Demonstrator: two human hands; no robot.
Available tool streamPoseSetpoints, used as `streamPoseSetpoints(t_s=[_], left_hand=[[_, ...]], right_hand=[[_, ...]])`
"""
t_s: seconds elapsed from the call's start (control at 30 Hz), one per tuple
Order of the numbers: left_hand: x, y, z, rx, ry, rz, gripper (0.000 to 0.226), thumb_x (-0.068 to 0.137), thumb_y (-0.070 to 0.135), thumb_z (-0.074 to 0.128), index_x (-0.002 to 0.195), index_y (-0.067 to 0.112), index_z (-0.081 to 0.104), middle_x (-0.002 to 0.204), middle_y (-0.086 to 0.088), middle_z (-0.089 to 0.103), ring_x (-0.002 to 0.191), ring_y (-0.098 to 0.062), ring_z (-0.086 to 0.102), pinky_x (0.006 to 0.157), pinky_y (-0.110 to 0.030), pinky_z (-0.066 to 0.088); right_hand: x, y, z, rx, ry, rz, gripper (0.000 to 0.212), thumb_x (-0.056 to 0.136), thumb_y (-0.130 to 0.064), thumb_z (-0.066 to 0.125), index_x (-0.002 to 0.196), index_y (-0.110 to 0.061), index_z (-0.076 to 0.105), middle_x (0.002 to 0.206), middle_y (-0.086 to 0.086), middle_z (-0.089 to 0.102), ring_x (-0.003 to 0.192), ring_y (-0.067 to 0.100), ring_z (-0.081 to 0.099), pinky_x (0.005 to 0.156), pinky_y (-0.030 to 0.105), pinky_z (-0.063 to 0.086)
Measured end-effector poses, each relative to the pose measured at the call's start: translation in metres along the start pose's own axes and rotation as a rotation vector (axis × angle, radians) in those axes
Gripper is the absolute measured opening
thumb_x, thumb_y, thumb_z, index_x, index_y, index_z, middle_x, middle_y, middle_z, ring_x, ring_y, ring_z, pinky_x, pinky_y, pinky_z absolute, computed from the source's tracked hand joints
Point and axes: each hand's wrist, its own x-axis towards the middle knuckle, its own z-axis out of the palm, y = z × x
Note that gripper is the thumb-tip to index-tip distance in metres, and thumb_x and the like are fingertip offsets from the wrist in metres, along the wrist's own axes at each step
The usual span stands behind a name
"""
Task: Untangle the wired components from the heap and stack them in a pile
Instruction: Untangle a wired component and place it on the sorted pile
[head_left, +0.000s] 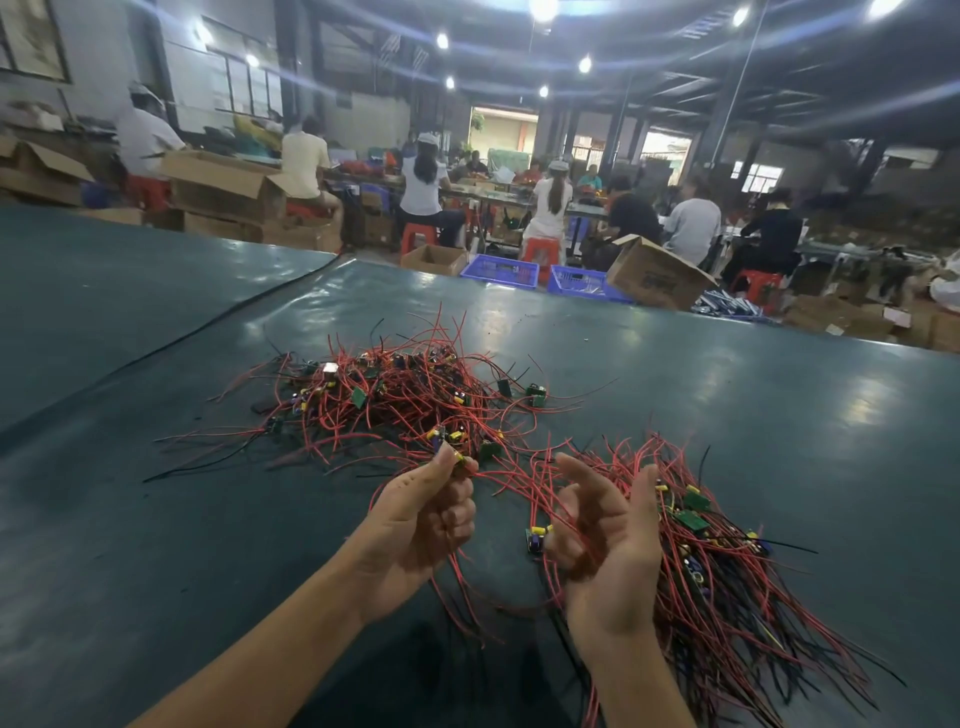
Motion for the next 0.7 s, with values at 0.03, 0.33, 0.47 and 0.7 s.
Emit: streamPoseSetpoints(t_s=[0.03, 0.33, 0.47, 0.7], left_hand=[[0.002, -0.001, 0.000, 0.018, -0.013, 0.004, 0.028, 0.071, 0.044, 0.074, 0.067, 0.017, 0.071, 0.059, 0.004, 0.047, 0.048, -0.007, 0.043, 0.046, -0.018, 0.042], [0.007, 0.003, -0.001, 0.066, -0.058, -0.075, 0.049, 0.076, 0.059, 0.067, 0.055, 0.015, 0.057, 0.049, 0.002, 0.044, 0.043, -0.013, 0.044, 0.049, -0.026, 0.042], [0.005, -0.005, 0.000, 0.345, -0.243, -0.231, 0.042, 0.073, 0.047, 0.071, 0.067, 0.006, 0.066, 0.044, 0.002, 0.050, 0.041, -0.011, 0.050, 0.051, -0.022, 0.047], [-0.003, -0.004, -0.004, 0.493, -0.330, -0.156, 0.038, 0.074, 0.057, 0.074, 0.070, 0.020, 0.075, 0.049, 0.011, 0.054, 0.048, -0.006, 0.049, 0.058, -0.021, 0.044]], right_hand=[[0.001, 0.001, -0.002, 0.019, -0.035, 0.019, 0.054, 0.100, -0.045, 0.035, 0.098, -0.009, 0.076, 0.068, 0.001, 0.054, 0.047, 0.009, 0.041, 0.041, 0.022, 0.033], [0.005, 0.009, 0.003, -0.317, -0.061, 0.091, 0.060, 0.075, -0.062, 0.052, 0.087, -0.010, 0.078, 0.060, -0.003, 0.051, 0.045, 0.008, 0.033, 0.042, 0.020, 0.025], [-0.004, 0.013, 0.012, -0.489, -0.164, 0.178, 0.043, 0.074, -0.054, 0.063, 0.056, -0.014, 0.069, 0.047, -0.006, 0.047, 0.037, 0.007, 0.038, 0.040, 0.016, 0.029], [-0.003, 0.012, 0.009, -0.320, -0.166, 0.258, 0.028, 0.065, -0.036, 0.076, 0.071, -0.009, 0.072, 0.051, 0.006, 0.054, 0.039, 0.015, 0.052, 0.040, 0.022, 0.045]])
